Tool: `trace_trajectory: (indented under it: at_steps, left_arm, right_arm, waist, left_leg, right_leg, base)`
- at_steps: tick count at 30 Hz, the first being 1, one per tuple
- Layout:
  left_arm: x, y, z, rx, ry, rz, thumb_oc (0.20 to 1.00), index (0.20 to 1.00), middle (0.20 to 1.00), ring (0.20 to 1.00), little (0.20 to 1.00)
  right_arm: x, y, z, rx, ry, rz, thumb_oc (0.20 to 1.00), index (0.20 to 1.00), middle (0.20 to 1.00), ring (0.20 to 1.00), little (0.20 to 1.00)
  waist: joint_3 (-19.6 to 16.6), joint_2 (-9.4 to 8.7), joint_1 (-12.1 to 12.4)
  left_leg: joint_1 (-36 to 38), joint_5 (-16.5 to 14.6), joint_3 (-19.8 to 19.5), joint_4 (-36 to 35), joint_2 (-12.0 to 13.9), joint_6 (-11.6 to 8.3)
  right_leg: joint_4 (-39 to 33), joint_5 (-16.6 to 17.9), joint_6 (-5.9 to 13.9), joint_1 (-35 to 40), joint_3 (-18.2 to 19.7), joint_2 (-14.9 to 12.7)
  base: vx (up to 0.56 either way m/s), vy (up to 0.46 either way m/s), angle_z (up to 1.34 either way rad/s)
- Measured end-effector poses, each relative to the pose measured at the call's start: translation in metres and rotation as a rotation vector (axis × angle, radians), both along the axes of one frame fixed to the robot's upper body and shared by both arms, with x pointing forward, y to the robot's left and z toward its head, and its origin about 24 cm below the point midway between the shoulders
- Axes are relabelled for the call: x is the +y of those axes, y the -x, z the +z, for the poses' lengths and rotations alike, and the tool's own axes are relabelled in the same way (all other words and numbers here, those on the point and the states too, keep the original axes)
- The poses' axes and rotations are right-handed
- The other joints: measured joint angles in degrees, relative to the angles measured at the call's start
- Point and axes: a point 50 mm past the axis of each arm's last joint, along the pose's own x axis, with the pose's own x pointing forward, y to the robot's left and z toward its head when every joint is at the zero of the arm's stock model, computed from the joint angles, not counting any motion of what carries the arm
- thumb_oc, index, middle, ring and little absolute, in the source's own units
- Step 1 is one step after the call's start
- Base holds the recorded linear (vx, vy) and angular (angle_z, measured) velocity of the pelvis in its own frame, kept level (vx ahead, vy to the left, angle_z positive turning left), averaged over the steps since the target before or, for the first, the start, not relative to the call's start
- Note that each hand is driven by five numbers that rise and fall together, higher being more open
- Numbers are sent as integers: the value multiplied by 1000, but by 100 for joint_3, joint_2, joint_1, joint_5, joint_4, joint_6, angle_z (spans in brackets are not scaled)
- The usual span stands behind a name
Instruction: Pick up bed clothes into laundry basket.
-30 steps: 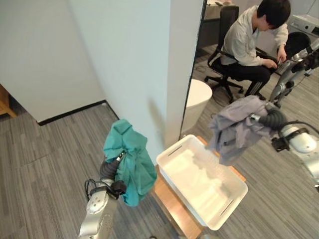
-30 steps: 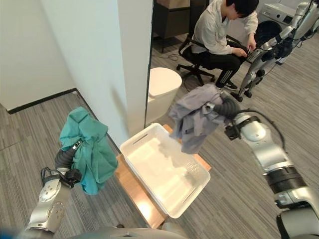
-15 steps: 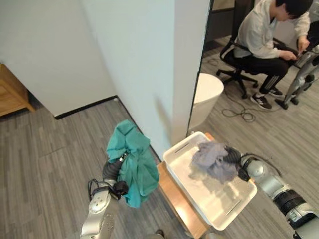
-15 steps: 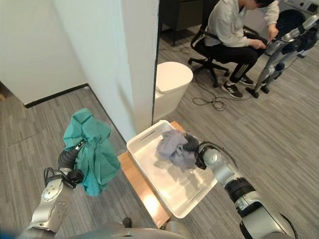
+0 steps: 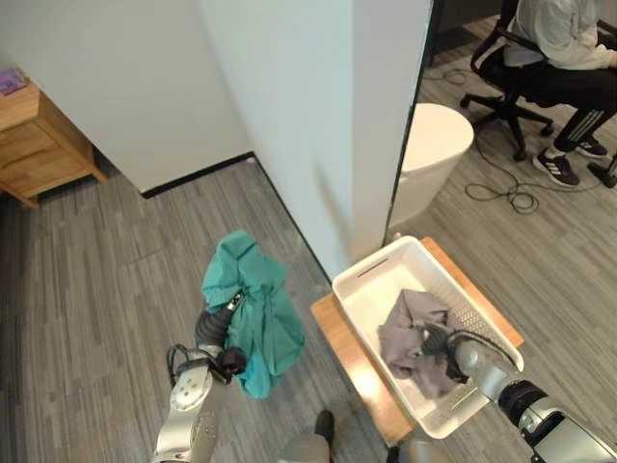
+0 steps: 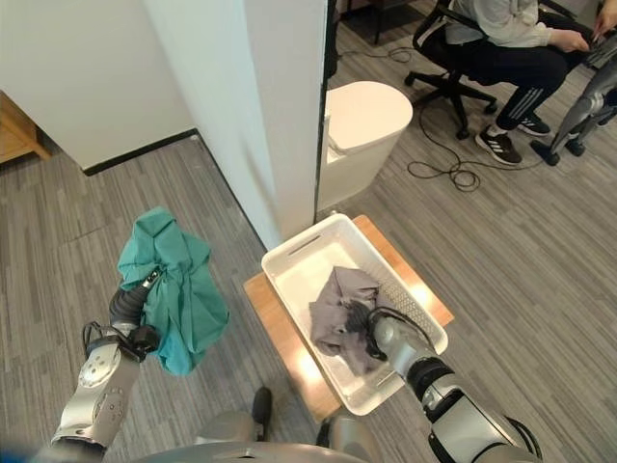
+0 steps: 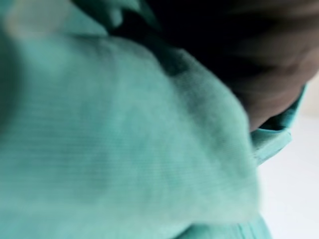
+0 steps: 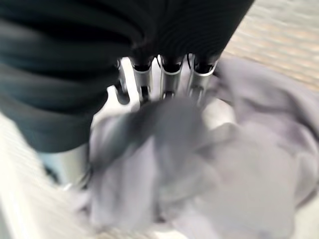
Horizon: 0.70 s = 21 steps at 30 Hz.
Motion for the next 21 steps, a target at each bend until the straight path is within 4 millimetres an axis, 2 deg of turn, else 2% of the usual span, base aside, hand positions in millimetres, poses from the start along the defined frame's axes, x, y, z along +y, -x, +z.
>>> trace_trajectory:
  at_steps: [2,3,5,7,9,10,12,15,17,21]
  left_arm:
    - [5,1,2,-3,-15,23,200,200,200,200,200]
    - [6,-1,7,-24,-24,29,200,200,200,200,200]
    - [10,-4,18,-67,-36,43,200,200,200,200,200]
    - [13,-9,29,-104,-52,46,200,200,200,200,200]
    - [16,-18,52,-180,-103,19,200,200,200,200,200]
    - [14,-26,69,-237,-136,-13,200,200,200,200,200]
    - [14,-34,93,-302,-213,-72,200,200,200,200,200]
    - [9,-48,131,-427,-288,-154,200,200,200,200,200]
    - [3,-54,146,-478,-312,-201,200,200,200,200,200]
    - [-15,-61,163,-514,-399,-355,200,200,200,200,200]
  right_arm:
    - [-2,-3,28,-106,-89,21,1000,1000,1000,1000,1000]
    - [-21,3,44,-156,-128,-24,1000,1000,1000,1000,1000]
    - [-50,13,59,-210,-166,-111,1000,1000,1000,1000,1000]
    - [-71,19,65,-228,-181,-195,1000,1000,1000,1000,1000]
    - [-92,26,74,-266,-211,-273,1000,1000,1000,1000,1000]
    - [-102,30,77,-282,-221,-315,1000,1000,1000,1000,1000]
    - [-110,34,83,-320,-259,-366,1000,1000,1000,1000,1000]
    - [-121,41,89,-350,-253,-400,1000,1000,1000,1000,1000]
    - [-128,45,93,-373,-243,-427,1000,1000,1000,1000,1000]
    - [-141,53,93,-395,-232,-489,1000,1000,1000,1000,1000]
  waist:
    - [12,-31,-105]
    - [20,-62,-182]
    - [22,-94,-279]
    - [22,-145,-430]
    - [-9,-176,-541]
    - [-17,-186,-733]
    - [-30,-152,-746]
    - [-107,-14,-1013]
    - [-157,76,-1086]
    - [-233,219,-1266]
  left_leg:
    - [113,-1,72,-29,1,0]
    - [245,-3,139,-105,1,1]
    - [287,-1,172,-133,-6,4]
    - [376,-12,260,-135,-2,9]
    - [391,-11,300,-137,8,12]
    - [442,-11,352,-138,2,11]
    - [446,-11,430,-138,13,10]
    - [507,-21,506,-142,13,5]
    - [542,-21,595,-142,13,5]
    - [583,-23,633,-143,16,3]
  right_leg:
    - [0,0,1,60,66,2]
    - [0,-8,11,142,124,15]
    - [-1,-5,16,164,164,-4]
    - [-15,-18,35,208,224,0]
    - [-9,0,20,221,282,14]
    - [-25,4,20,209,335,24]
    - [-8,9,15,203,387,41]
    - [-26,-10,55,225,487,56]
    - [-21,12,38,225,568,79]
    - [-24,25,31,242,627,99]
  base:
    - [73,25,-16]
    - [64,19,-22]
    - [44,10,-15]
    - [20,1,-16]
    - [2,-6,-19]
    - [3,-13,-12]
    - [1,-10,-20]
    - [-15,1,-17]
    - [-20,-7,-20]
    - [-17,-5,-9]
